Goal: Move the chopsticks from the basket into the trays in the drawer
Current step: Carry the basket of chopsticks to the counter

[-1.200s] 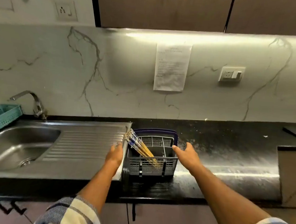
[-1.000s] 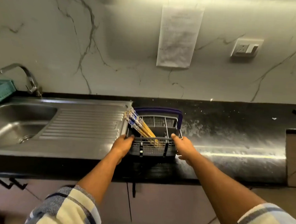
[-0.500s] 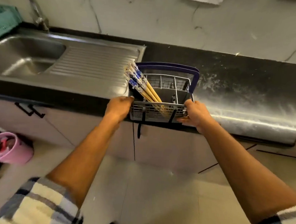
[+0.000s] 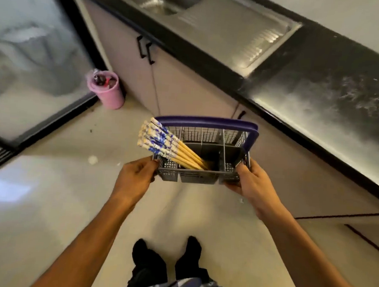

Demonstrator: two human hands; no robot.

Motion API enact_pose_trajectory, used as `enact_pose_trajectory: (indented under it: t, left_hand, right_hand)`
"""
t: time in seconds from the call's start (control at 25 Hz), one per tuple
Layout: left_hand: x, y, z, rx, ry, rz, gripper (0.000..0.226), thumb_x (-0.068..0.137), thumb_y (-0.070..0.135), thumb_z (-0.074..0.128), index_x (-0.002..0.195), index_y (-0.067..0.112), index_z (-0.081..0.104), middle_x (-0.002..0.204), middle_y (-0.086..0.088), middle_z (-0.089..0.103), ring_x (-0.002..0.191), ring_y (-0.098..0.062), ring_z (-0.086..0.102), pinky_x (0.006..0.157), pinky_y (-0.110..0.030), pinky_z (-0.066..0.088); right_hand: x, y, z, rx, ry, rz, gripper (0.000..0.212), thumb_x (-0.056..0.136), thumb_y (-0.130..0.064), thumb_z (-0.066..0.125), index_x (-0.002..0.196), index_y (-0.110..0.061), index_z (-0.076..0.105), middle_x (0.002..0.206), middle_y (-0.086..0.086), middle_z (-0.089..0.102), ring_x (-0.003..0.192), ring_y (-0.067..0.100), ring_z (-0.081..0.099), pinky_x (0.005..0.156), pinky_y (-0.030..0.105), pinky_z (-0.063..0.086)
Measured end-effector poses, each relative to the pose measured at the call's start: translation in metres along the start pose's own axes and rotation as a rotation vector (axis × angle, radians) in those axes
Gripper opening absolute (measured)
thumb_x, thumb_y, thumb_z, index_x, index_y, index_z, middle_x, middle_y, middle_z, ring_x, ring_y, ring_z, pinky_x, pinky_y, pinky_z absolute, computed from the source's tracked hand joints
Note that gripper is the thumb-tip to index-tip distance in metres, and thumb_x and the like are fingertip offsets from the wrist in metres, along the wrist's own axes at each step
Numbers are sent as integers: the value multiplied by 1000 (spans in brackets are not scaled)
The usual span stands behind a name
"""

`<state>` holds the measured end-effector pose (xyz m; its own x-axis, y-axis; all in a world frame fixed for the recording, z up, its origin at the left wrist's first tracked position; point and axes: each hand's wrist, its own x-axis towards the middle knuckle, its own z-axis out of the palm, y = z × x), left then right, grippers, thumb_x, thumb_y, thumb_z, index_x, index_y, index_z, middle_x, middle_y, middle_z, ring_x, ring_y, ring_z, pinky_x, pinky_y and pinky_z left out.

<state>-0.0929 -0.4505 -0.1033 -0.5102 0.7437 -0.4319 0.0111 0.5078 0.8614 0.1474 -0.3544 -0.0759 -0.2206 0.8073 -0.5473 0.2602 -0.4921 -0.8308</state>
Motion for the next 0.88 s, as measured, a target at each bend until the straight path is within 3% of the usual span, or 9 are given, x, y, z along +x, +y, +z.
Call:
enact_pose_trajectory:
  t: [0.12,0.2,0.28,0.44,0.56,0.88]
  left_hand:
    - [-39,-49,-42,-30,116,-71,30,96,31,54,80,19,76,79,-3,75,83,-28,68,89,-50,56]
    - [-66,-77,-71,-67,193,-113,30,95,33,54,78,19,75,74,-4,72,75,-24,59,83,-45,56]
    - [-98,-105,-103,-116,270,-145,29,95,32,54,76,23,75,74,-5,71,75,-23,58,84,-48,56]
    - [-168,-158,-169,-208,414,-210,30,98,26,53,78,30,76,75,16,74,84,-18,64,93,-48,54]
    - [-219,-199,-217,-280,520,-258,26,100,25,53,87,30,75,76,22,74,89,-19,66,94,-48,54]
    - [-335,-283,-341,-460,868,-336,33,99,21,55,79,39,75,84,3,74,86,-24,60,94,-56,51]
  right_hand:
    - [-24,17,46,-115,-76,24,17,103,-31,46,110,-41,57,115,0,69,106,19,68,95,40,57]
    - [-42,29,78,-174,-136,36,17,103,-28,46,116,-35,56,113,1,69,105,19,68,95,38,56]
    - [-63,37,113,-247,-218,22,18,103,-24,46,109,-38,55,111,3,69,104,19,68,95,37,56]
    - [-107,59,192,-388,-398,-14,21,101,-19,46,104,-37,56,110,6,68,105,23,68,96,41,55]
    - [-142,79,257,-480,-509,-33,22,101,-17,45,103,-37,54,110,5,67,106,22,67,94,39,56]
    - [-234,129,431,-651,-785,-57,27,102,-18,42,125,-31,48,117,5,64,107,23,66,97,41,56]
